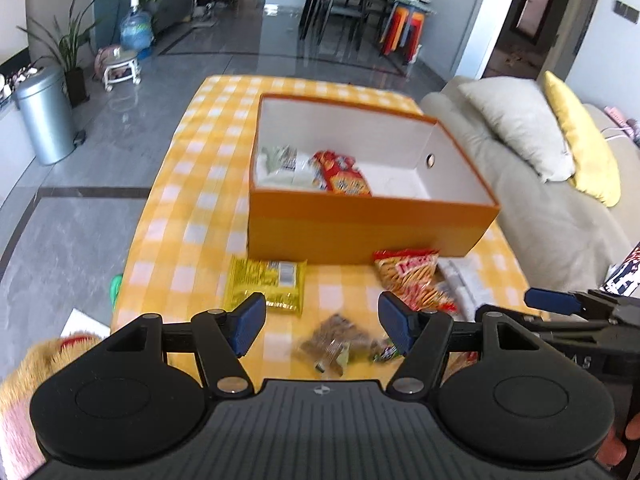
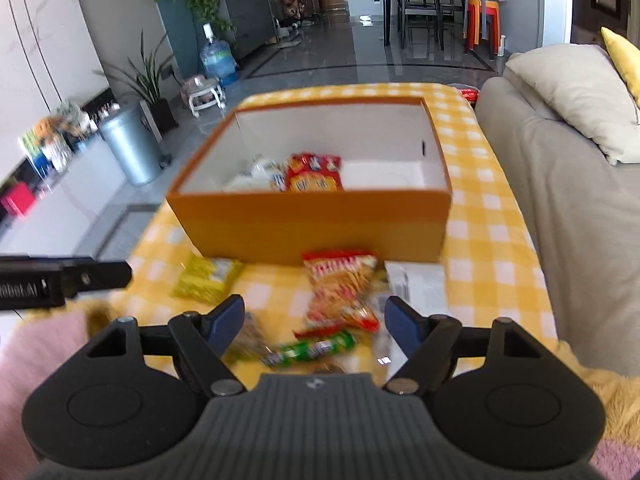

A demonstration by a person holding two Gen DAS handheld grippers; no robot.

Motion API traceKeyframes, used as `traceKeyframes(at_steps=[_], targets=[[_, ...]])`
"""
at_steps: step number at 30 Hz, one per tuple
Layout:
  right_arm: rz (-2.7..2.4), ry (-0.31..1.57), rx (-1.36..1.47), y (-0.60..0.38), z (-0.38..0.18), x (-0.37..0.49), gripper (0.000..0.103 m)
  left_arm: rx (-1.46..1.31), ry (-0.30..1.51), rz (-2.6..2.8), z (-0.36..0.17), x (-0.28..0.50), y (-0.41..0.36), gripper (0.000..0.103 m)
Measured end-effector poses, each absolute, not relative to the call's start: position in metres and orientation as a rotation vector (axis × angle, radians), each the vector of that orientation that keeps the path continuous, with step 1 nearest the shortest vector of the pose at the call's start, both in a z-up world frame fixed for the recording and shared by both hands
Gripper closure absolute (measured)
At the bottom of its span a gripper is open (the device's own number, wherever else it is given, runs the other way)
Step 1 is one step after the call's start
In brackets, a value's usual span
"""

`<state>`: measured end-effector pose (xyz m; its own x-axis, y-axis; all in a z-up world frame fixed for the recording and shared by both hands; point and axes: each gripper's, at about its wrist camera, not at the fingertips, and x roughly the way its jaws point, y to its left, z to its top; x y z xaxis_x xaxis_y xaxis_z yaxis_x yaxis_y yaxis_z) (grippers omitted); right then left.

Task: Organize snacks
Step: 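Open both grippers to release the bags and withdraw from the box, then grasp the yellow wafer pack with left gripper while right gripper grasps red Mimi bag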

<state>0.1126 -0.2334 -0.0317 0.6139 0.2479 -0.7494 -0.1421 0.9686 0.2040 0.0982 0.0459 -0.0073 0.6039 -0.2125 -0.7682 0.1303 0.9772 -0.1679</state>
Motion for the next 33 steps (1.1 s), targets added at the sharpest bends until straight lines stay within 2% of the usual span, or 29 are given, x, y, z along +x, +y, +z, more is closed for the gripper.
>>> traceKeyframes(at_steps=[7, 11, 20, 23, 33], targets=[[0.204, 0.934, 0.121, -0.233, -0.06, 0.118, 0.029, -0.112, 0.964, -0.138, -0.025, 0.119, 0.05, 0.026], [0.199, 0.936, 0.103, -0.227, -0.068, 0.132, 0.029, -0.102, 0.984, -0.111, -0.035, 0.132, 0.051, 0.018], [0.195, 0.941, 0.011, -0.208, -0.087, 0.164, 0.029, -0.081, 1.064, -0.063, -0.062, 0.169, 0.051, 0.018], [0.203, 0.935, -0.034, -0.201, -0.092, 0.172, 0.034, -0.067, 1.095, -0.059, -0.075, 0.18, 0.049, 0.017], [0.2, 0.991, -0.013, -0.199, -0.117, 0.198, 0.041, -0.063, 1.142, -0.062, -0.106, 0.201, 0.051, 0.016]])
